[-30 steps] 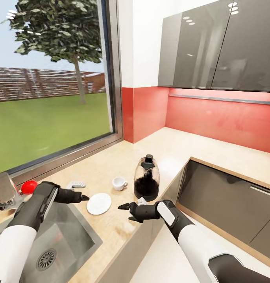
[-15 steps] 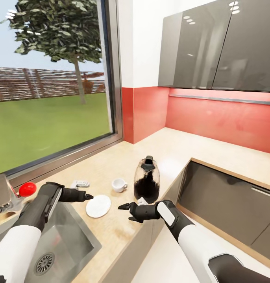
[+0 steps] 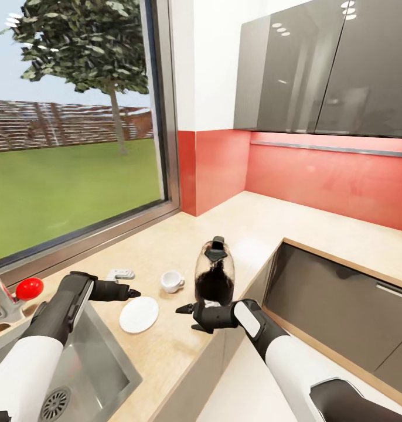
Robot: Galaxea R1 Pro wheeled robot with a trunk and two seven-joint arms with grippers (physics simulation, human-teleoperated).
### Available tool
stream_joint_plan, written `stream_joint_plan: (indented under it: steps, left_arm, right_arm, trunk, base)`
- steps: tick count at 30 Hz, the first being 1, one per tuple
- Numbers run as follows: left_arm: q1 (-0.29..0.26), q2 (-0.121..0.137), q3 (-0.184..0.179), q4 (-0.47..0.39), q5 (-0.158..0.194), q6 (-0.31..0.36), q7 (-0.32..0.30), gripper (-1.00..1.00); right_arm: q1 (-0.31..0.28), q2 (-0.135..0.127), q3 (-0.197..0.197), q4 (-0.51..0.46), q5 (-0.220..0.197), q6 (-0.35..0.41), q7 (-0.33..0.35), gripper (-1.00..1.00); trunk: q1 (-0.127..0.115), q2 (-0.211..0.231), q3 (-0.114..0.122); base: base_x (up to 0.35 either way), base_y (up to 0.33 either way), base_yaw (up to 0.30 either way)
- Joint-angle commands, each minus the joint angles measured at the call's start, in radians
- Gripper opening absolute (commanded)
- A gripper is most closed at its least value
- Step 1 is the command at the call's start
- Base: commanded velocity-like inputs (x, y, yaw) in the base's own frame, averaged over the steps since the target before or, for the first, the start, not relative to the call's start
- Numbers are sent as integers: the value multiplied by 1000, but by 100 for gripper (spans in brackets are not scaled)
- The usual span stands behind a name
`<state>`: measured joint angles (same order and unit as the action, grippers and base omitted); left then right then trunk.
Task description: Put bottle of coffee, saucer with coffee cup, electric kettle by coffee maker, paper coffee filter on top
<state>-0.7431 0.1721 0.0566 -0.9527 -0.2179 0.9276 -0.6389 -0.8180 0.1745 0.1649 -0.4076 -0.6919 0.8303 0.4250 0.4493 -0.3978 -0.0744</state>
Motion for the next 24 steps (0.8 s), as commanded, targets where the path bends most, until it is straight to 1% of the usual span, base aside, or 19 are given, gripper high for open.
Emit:
stream_joint_plan:
  steps: [1, 6, 17, 20, 22, 24]
  left_arm:
    - [-1, 0, 2, -1, -10, 3, -10, 100]
    - [-1, 0, 3, -1, -12, 3, -11, 100]
    - [-1, 4, 2, 0, -16, 6, -10, 100]
    - [16, -13, 0, -3, 2, -11, -1, 100]
    - [28, -11, -1, -2, 9, -17, -4, 100]
    - [22, -2, -3, -1, -3, -6, -11, 100]
  right_arm:
    - [-1, 0, 1, 4, 6, 1, 6, 100]
    - [-1, 0, 1, 34, 6, 1, 7, 100]
    - [-1, 0, 1, 44, 6, 1, 8, 100]
    - [-1, 0, -1, 26, -4, -5, 27, 100]
    - [-1, 0, -1, 19, -5, -6, 38, 100]
    - [-1, 0, -2, 15, -8, -6, 48, 100]
  trunk:
    - [1, -2, -2]
    - [1, -2, -2]
    - [1, -2, -2]
    - [1, -2, -2]
    - [1, -2, -2]
    - [1, -2, -2]
  base:
    - [31, -29, 0]
    - [11, -10, 0]
    - [1, -1, 0]
    - [0, 0, 0]
    - [0, 0, 0]
    - [0, 0, 0]
